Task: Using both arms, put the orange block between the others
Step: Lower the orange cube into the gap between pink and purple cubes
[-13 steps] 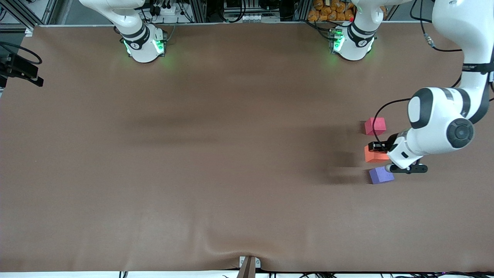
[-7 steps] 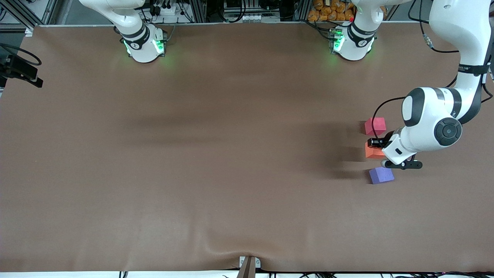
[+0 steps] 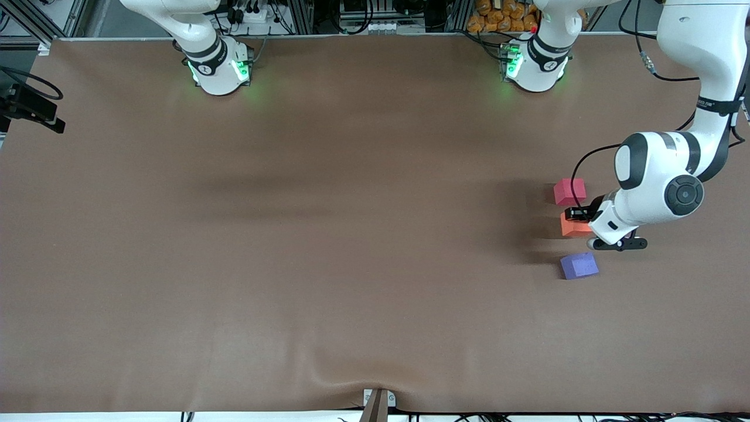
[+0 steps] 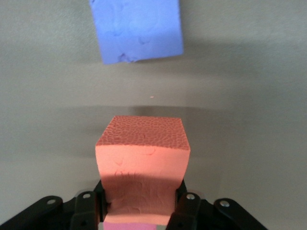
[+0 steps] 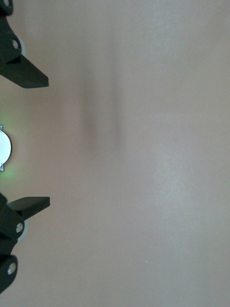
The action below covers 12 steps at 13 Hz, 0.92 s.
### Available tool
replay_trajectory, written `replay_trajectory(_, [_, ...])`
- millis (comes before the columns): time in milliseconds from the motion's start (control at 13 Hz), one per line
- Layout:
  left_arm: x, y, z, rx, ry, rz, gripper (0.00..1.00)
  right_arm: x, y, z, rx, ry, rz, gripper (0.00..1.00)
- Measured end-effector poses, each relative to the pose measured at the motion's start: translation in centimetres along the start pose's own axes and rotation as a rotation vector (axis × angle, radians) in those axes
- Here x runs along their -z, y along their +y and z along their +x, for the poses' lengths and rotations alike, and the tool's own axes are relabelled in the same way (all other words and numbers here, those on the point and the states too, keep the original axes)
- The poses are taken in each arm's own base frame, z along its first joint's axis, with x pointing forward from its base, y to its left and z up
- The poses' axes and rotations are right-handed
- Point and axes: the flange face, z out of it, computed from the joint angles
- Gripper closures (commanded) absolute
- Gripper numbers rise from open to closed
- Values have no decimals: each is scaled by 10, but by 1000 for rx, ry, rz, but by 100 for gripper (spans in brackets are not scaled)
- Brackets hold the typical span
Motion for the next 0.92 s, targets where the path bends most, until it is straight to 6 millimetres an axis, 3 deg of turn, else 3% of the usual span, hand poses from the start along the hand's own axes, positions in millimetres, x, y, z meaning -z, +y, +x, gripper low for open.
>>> replay_trajectory(690, [-35,-13,6,19,0,-15,100,0,0,0,0,0,0,0])
replay_trajectory(920, [-39,-13,8,19,5,-16,100,0,0,0,0,0,0,0])
